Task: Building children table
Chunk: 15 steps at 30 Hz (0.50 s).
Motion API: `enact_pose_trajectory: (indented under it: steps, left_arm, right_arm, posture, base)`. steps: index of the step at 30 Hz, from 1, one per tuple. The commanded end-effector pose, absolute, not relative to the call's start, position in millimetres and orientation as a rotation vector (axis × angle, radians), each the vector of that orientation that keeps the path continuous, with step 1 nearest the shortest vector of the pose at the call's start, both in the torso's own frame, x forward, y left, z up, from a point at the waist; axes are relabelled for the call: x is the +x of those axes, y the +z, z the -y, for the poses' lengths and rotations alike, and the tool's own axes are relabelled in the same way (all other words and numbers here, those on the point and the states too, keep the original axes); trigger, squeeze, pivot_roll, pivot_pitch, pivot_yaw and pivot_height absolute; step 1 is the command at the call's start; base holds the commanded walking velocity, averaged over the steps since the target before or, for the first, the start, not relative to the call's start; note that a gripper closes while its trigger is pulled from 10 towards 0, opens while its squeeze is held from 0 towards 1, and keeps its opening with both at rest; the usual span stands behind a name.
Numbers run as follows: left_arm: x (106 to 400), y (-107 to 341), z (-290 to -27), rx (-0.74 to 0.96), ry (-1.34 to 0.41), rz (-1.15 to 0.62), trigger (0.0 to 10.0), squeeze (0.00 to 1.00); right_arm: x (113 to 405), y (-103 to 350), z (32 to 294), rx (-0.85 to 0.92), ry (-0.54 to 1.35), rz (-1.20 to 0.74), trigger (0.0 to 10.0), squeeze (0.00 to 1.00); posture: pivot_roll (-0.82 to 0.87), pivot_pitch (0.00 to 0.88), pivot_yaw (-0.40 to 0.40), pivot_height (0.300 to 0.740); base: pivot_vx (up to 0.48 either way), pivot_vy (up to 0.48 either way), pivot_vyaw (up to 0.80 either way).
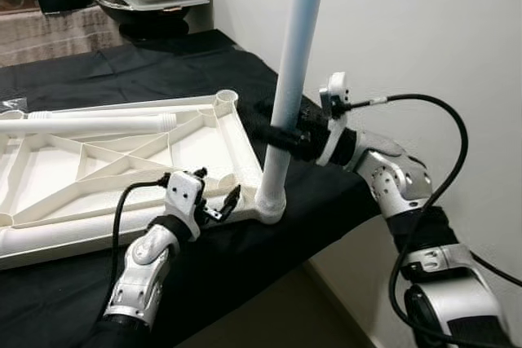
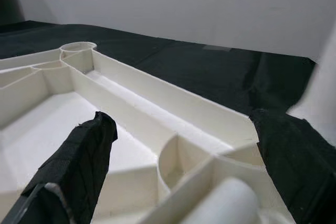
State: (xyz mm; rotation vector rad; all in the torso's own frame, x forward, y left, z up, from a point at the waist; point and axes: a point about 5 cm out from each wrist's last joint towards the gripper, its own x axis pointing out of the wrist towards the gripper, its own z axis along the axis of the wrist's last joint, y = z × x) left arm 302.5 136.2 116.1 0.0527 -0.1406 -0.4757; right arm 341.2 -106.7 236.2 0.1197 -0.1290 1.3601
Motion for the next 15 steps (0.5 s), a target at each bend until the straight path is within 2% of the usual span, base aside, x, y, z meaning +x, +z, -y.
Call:
enact_pose_trajectory:
  steps: [1,2,5,6,7,8,10,11,12,15]
  left_arm:
    - [301,111,-136,0.054,-0.476,0.121,10.0,0.00]
    - [299,110,-137,0.053,-0.470,0.122,10.0,0.00]
    - [298,110,-137,0.053,-0.468,0.122,10.0,0.00]
    - [298,109,-137,0.053,-0.468,0.121,10.0,0.00]
    - [298,109,-138,0.055,-0.468,0.118,10.0,0.00]
    - [298,109,-138,0.055,-0.468,0.118,10.0,0.00]
    - [298,109,-138,0.056,-0.468,0.116,10.0,0.00]
    - [298,109,-138,0.056,-0.468,0.116,10.0,0.00]
    - [298,109,-138,0.055,-0.470,0.116,10.0,0.00]
    - [298,109,-135,0.053,-0.474,0.117,10.0,0.00]
  right_arm:
    - [336,232,100,0.116,1.421,0.105,8.3,0.00]
    - [340,218,94,0.121,1.383,0.059,0.0,0.00]
    - [349,208,91,0.112,1.282,0.022,0.0,0.00]
    - [357,204,91,0.109,1.181,0.002,0.0,0.00]
    - [374,195,98,0.100,0.934,-0.074,0.0,0.00]
    - [374,195,98,0.100,0.934,-0.074,0.0,0.00]
    - [391,179,115,0.048,0.584,-0.186,0.0,0.00]
    - [391,179,115,0.048,0.584,-0.186,0.0,0.00]
    - [394,173,123,0.054,0.447,-0.206,0.0,0.00]
    - [386,174,111,0.057,0.472,-0.159,0.0,0.00]
  posture:
    - [0.03,0.000,-0.116,0.740]
    - [0.04,0.000,-0.119,0.740]
    - [0.03,0.000,-0.115,0.740]
    - [0.03,0.000,-0.115,0.740]
    - [0.03,0.000,-0.115,0.740]
    - [0.03,0.000,-0.115,0.740]
    - [0.02,0.000,-0.110,0.740]
    - [0.02,0.000,-0.110,0.740]
    - [0.02,0.000,-0.110,0.740]
    - [0.02,0.000,-0.105,0.740]
  base:
    - [0.000,0.000,0.00]
    - [0.000,0.000,0.00]
    - [0.000,0.000,0.00]
    - [0.000,0.000,0.00]
    - [0.000,0.000,0.00]
    - [0.000,0.000,0.00]
    - [0.000,0.000,0.00]
    - [0.000,0.000,0.00]
    - [0.000,0.000,0.00]
    - [0.000,0.000,0.00]
